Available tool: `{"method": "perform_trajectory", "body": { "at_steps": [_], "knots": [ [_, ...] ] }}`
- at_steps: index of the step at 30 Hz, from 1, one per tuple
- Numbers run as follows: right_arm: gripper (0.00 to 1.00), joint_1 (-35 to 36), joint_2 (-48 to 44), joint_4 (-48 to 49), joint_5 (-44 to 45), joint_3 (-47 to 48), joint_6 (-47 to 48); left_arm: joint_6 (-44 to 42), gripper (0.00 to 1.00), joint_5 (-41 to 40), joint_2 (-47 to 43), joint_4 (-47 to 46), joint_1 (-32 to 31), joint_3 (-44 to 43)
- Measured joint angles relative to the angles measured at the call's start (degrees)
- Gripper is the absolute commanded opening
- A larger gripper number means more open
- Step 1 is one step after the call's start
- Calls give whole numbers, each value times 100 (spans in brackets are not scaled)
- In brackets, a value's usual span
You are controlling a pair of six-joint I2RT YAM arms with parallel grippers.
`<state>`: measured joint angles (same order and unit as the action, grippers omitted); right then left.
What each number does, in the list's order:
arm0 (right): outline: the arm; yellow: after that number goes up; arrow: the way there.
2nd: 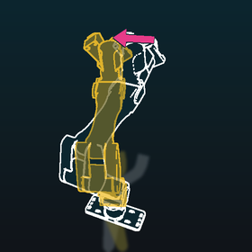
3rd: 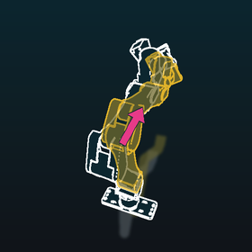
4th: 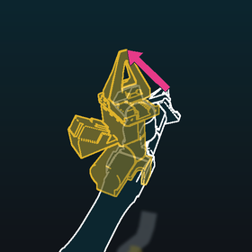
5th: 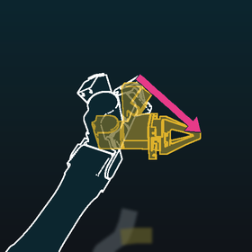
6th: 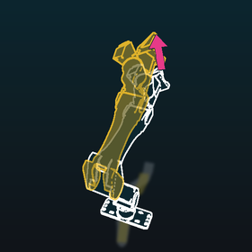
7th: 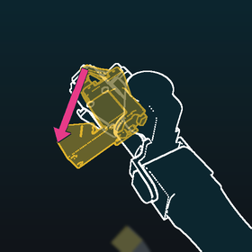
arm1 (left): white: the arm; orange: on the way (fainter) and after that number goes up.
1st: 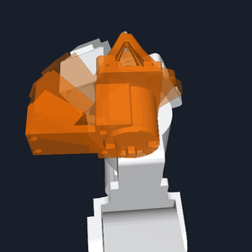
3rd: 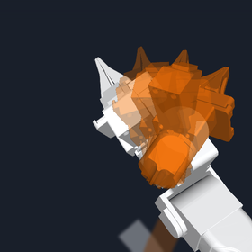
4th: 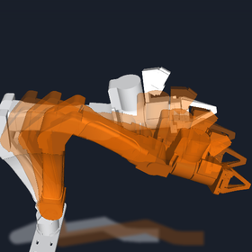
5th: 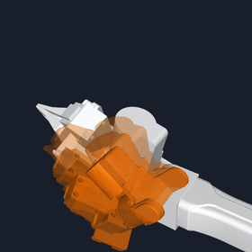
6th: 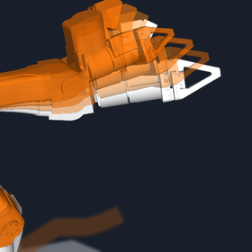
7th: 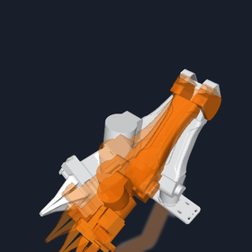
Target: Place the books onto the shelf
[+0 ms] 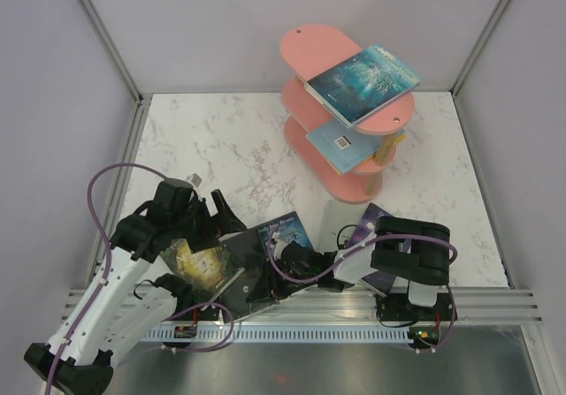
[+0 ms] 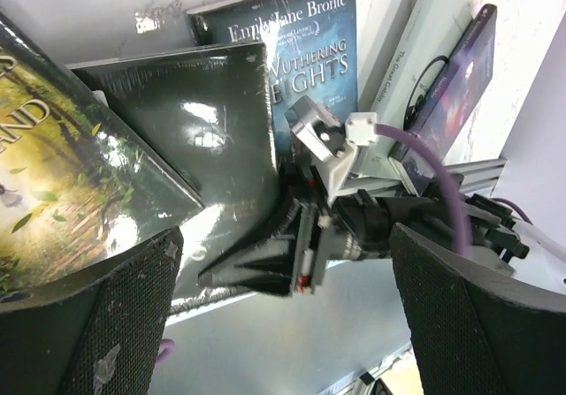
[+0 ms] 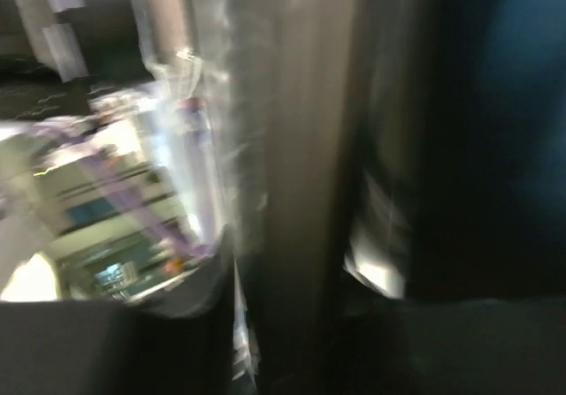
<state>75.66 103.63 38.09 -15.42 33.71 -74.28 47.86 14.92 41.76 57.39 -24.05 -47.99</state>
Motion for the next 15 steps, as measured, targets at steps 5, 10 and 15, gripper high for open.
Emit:
{"method": "perform_trajectory", "body": {
  "at_steps": [5,10,15],
  "knots": [
    [0,107,-157,354,11,-87,-258,-2,100,74,-105,9,0,22],
    [0,201,-1064,-1023,400,-76,-92,-50,100,57,-142,50,0,-17],
    [0,240,-2660,-3108,1154,-275,4,-92,100,15,0,92,0,-385]
  ]
}}
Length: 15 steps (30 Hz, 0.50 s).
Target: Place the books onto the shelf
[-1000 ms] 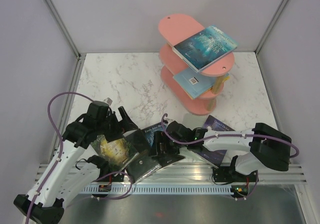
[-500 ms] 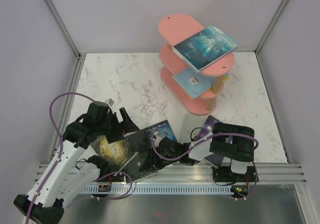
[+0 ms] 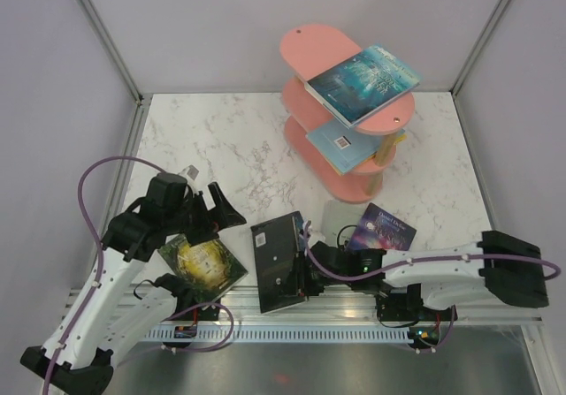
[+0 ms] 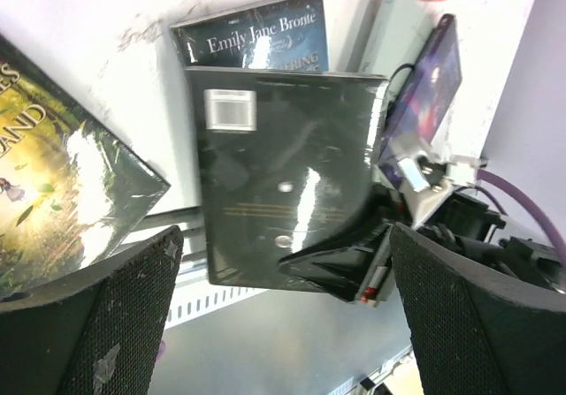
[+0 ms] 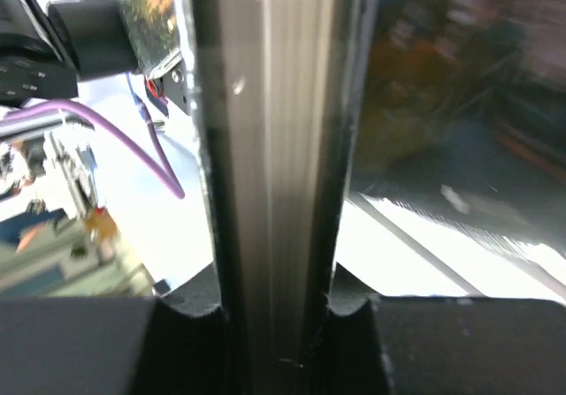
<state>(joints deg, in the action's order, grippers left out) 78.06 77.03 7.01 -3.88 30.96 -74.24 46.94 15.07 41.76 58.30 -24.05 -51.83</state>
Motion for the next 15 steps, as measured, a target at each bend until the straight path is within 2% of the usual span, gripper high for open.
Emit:
{"method": "perform_trajectory", "body": {
  "at_steps": [4,7,11,15],
  "knots": [
    [0,0,-1360,-1296,645,-44,2,2,100,7,160,-22,0,-302],
    [0,-17,-1886,-2024,1047,247,37,66,100,48,210,-57,0,-378],
    [0,-17,-1777,-2776,1423,1283,170,457,99,199,212,-59,0,-616],
    [0,-33,-1235,-3027,1812,2592,350,879,100,291,367,-59,0,-1305]
  ]
}}
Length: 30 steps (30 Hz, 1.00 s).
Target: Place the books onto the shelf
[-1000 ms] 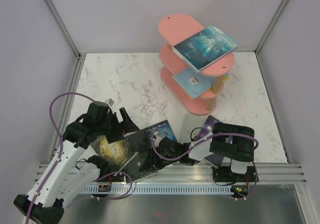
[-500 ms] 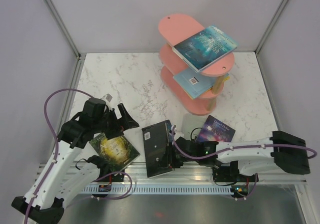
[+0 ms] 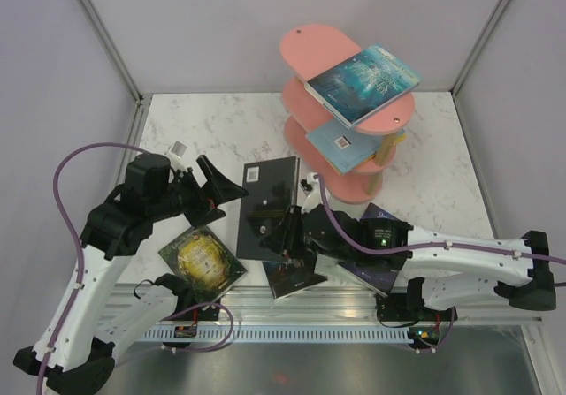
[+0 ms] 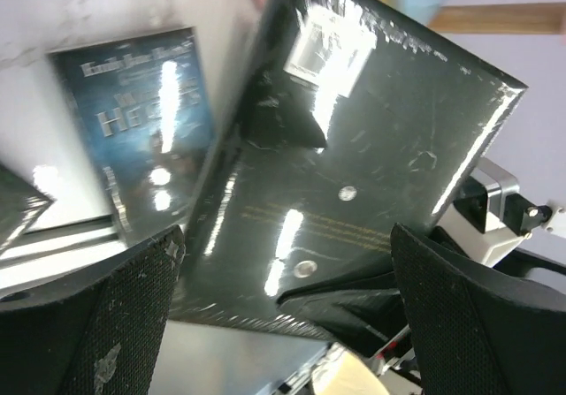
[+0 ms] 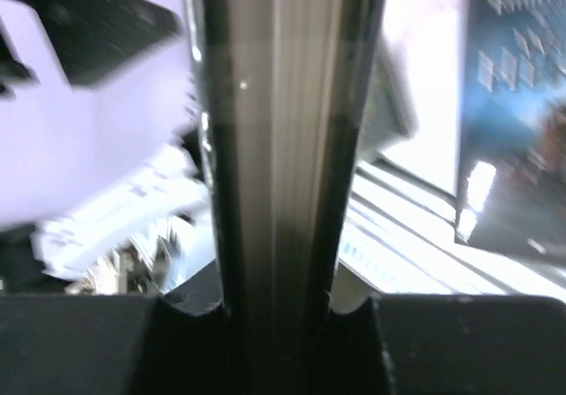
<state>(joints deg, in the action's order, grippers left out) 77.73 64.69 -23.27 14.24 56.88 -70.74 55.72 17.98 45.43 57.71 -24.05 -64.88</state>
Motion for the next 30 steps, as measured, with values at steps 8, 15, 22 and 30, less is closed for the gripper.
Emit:
{"method": "perform_trajectory", "body": {
  "at_steps": [8,15,22,30],
  "knots": [
    [0,-529,1419,-168,286,2269,417,560,100,26,256,-33,7,-1060],
    [0,-1123,1779,-289,-201,2977,610,520,100,-271,157,164,11,-1425],
    [0,-1156,1582,-330,-911,2949,651,317,100,-702,-2,326,9,-1493],
    [0,-1521,844,-195,-798,2514,527,789,100,-605,-321,-249,17,-907]
  ]
}}
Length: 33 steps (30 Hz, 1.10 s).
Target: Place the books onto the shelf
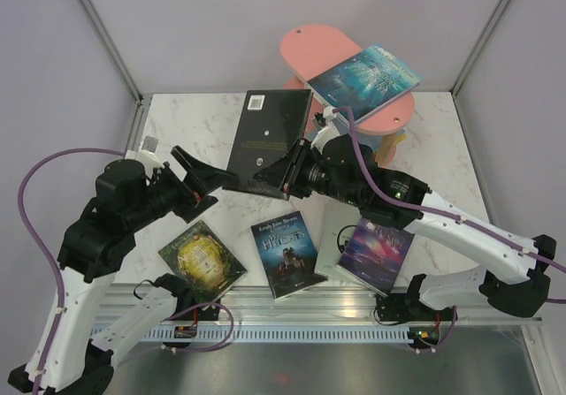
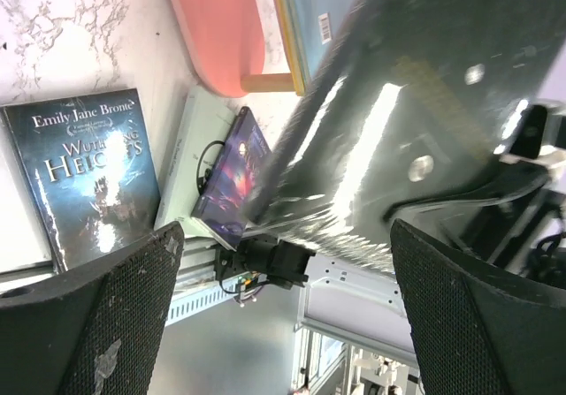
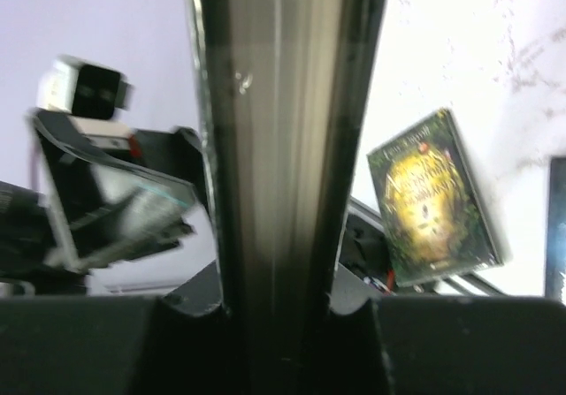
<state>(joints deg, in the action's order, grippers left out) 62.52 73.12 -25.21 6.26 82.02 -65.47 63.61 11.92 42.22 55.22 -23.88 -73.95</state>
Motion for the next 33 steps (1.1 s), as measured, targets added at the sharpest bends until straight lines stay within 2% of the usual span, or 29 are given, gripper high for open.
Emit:
{"method": "perform_trajectory", "body": {
  "at_steps": [8,14,17,21,22,26,30,31,32,33],
  "knots": [
    [0,-243,234,407,-387,243,-109,39,100,55,278,-503,2,103],
    [0,-267,186,1139,-531,-120,-514,584,100,-55,-597,-1453,2,942],
    [0,-278,201,1722,-662,-411,-885,769,98,-122,-723,-1814,2,1062],
    [0,-295,404,2511,-898,-525,-1403,920,81,-295,-588,-2203,2,1082],
    [0,-295,442,2684,-933,-551,-1499,944,72,-361,-555,-2282,2,1082],
    [0,-291,557,3165,-966,-625,-1871,1010,54,-623,-385,-2465,2,929],
    [0,-291,660,3432,-1019,-627,-2135,1047,25,-887,-210,-2579,2,678],
    [0,-299,678,3473,-1016,-627,-2201,1106,11,-909,-177,-2597,2,614],
    [0,-304,688,3536,-1029,-629,-2277,1200,3,-927,-131,-2629,-2,531],
    [0,-308,693,3661,-1038,-634,-2312,1211,2,-940,-76,-2640,-4,415]
  ]
}}
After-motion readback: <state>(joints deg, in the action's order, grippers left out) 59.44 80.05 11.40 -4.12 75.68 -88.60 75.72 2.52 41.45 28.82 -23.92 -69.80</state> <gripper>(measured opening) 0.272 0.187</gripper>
